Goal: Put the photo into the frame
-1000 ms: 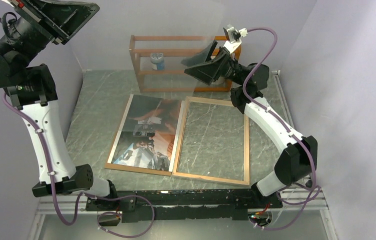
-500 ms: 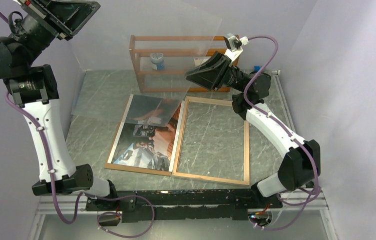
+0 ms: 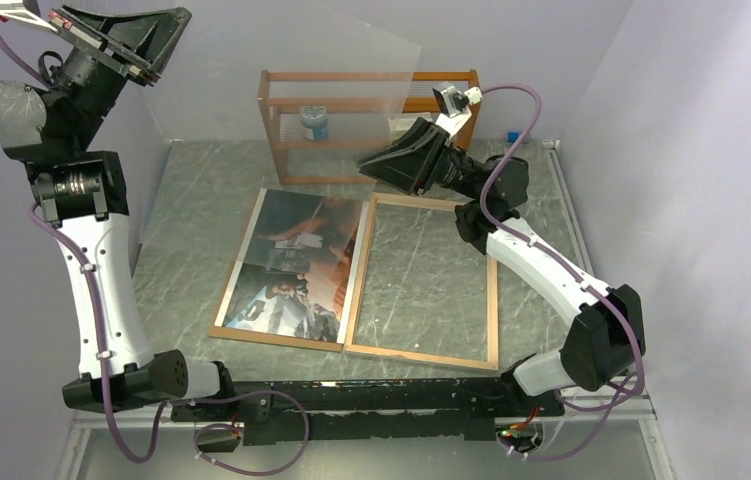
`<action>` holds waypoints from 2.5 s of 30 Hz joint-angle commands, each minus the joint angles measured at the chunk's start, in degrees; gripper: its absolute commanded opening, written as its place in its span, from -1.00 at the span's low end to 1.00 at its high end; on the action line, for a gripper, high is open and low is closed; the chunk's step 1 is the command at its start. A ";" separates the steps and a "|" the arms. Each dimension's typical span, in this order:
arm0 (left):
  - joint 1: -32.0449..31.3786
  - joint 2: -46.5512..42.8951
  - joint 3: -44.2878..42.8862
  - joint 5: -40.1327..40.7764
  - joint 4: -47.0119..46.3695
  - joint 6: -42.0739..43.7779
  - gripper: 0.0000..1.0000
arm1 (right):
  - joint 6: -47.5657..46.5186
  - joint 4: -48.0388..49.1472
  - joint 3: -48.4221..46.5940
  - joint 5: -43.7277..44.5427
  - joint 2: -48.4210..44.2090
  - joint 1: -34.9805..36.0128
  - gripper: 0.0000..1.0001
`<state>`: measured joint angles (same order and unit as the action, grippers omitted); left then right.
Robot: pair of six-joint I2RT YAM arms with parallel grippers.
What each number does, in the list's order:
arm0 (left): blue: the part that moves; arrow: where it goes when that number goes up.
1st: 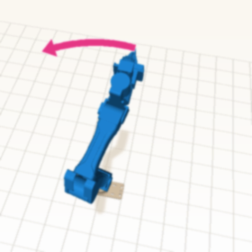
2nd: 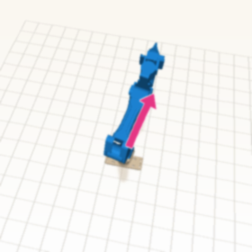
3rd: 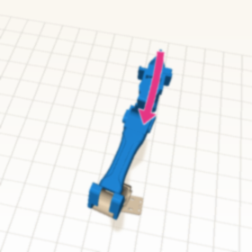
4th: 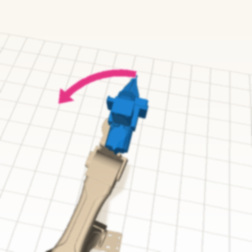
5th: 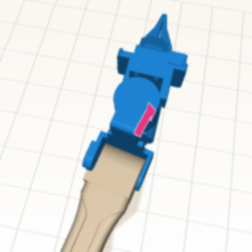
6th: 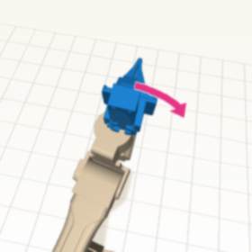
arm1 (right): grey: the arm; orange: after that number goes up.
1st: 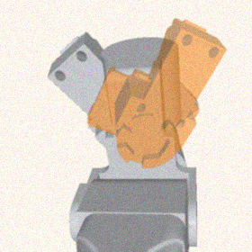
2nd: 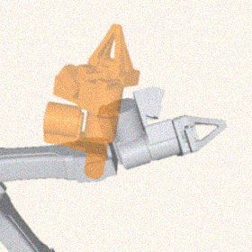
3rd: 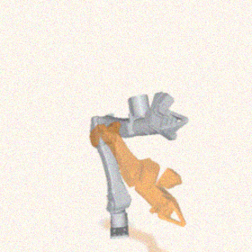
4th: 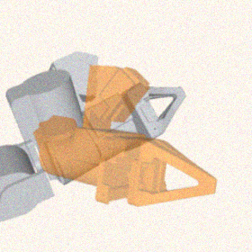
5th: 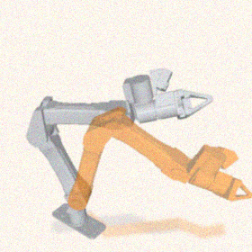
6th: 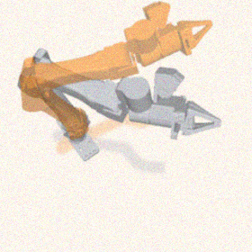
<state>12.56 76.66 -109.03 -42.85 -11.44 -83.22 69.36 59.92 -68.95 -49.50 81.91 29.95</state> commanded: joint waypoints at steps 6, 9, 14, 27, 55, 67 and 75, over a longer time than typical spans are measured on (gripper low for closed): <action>-0.07 -4.99 6.62 10.84 0.02 2.88 -0.95 | 1.16 -0.89 2.51 5.39 -1.86 0.36 -0.70; -0.08 -4.72 7.03 9.57 1.35 3.51 -0.95 | 1.57 -3.16 2.50 5.63 -1.89 0.27 -1.00; -0.08 -7.39 11.47 10.82 13.76 11.67 0.54 | -2.48 -19.63 2.56 6.60 -5.03 -0.88 -1.00; -0.14 -12.88 37.23 14.43 50.39 39.99 0.88 | -6.48 -63.95 13.55 11.45 -7.57 -7.36 -1.00; -26.10 27.55 35.61 7.66 40.55 52.09 0.73 | -51.44 -96.83 10.38 28.42 7.26 -26.66 -1.00; -31.37 35.62 29.40 7.77 40.19 56.57 0.47 | -55.28 -95.41 13.33 28.32 0.77 -28.99 -1.00; -32.78 38.63 27.48 6.68 40.73 57.44 0.19 | -54.78 -96.98 13.53 29.57 -0.14 -29.43 -1.00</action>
<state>-19.35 113.36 -79.09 -34.76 29.52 -27.51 15.35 -36.69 -55.48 -21.43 83.74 1.04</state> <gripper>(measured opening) 0.621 0.010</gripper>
